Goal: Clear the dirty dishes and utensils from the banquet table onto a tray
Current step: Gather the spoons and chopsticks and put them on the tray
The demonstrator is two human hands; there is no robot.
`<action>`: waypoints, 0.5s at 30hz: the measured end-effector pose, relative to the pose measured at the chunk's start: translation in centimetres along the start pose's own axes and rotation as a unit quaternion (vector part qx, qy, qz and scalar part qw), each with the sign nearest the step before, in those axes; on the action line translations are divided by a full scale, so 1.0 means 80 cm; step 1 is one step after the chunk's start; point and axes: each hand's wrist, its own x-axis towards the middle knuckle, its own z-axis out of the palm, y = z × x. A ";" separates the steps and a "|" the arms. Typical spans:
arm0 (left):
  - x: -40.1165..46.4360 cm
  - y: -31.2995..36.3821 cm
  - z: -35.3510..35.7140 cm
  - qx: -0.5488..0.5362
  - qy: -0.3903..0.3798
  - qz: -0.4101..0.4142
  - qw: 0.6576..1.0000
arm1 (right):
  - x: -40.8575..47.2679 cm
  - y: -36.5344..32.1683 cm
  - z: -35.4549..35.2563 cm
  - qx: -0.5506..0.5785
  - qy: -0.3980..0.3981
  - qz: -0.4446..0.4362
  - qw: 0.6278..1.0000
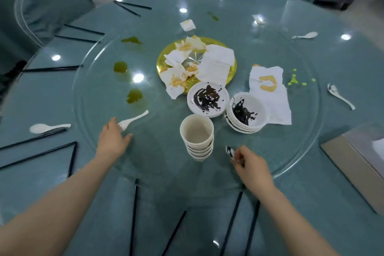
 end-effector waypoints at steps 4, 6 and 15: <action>-0.004 0.008 0.007 0.053 -0.004 0.017 0.998 | -0.012 0.007 -0.005 0.002 -0.013 0.000 1.000; -0.008 0.013 0.010 0.047 -0.004 0.021 0.999 | -0.017 0.008 -0.008 -0.003 -0.021 -0.002 1.000; -0.042 0.015 0.002 -0.034 -0.031 -0.008 0.999 | -0.052 -0.014 -0.013 -0.007 -0.095 -0.050 0.994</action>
